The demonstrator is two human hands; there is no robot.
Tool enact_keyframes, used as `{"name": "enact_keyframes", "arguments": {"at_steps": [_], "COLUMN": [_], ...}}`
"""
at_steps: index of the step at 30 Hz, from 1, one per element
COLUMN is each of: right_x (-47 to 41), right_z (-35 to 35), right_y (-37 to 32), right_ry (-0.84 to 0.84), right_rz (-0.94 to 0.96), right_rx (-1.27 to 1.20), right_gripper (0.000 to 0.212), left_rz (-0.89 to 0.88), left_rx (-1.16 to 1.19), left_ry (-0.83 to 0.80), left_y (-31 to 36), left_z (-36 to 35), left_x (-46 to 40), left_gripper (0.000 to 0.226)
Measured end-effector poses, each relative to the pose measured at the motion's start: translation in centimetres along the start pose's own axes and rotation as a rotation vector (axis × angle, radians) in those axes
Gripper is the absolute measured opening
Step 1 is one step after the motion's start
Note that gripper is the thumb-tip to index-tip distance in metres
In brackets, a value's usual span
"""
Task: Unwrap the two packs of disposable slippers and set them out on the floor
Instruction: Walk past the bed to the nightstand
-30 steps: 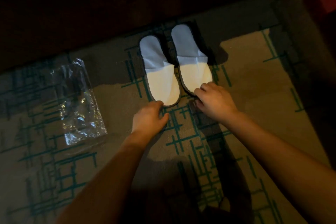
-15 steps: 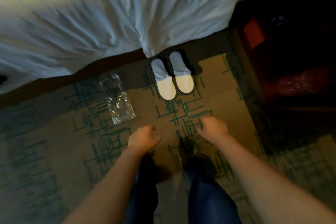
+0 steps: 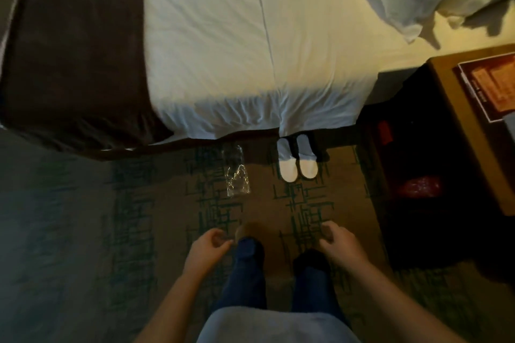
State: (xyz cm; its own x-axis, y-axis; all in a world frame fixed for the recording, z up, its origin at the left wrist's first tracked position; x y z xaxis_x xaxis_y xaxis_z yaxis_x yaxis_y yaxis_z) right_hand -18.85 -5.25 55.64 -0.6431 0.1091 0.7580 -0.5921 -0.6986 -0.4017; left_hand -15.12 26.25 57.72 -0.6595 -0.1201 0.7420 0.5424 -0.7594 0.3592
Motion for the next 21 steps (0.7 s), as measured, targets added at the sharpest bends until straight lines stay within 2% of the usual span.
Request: {"name": "enact_keyframes", "arguments": {"at_steps": [6,8,14,21], "right_x": [2.2,2.1,1.2,0.0], "right_z": [-0.9,-1.1,-2.2,-5.4], "right_y": [-1.6,-2.1,-3.0,-6.1], "right_ry": [0.001,-0.013,-0.117,-0.305], "right_rz": [0.029,0.048,0.121,0.301], "right_rx": [-0.084,-0.066,0.177,0.555], "right_gripper": [0.017,0.018,0.025,0.018], "left_rz": [0.075,0.135,0.359,0.608], "left_rx": [0.121,0.18,0.367,0.846], "left_ry": [0.112,0.153,0.26,0.411], "left_y": [-6.5,-9.0,-15.5,-19.9], "left_z": [3.4,3.4,0.1,-8.0], "left_x": [4.4,5.8,10.6,16.5], "left_gripper": [0.036,0.037,0.038,0.034]}}
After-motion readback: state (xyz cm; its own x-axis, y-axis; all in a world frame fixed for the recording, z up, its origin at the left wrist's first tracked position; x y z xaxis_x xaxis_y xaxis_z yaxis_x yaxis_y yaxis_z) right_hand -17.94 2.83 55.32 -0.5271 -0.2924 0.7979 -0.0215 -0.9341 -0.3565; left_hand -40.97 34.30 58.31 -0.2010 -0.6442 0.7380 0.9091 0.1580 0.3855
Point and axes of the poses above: each hand's wrist, its own x-axis away from the middle knuckle, its own z-axis out of the back of the hand, y = z × x, the point moved 8 cm from there along -x, towards the middle knuckle, and after that the axes turned 2 degrees about z, right-handed, at the moved point
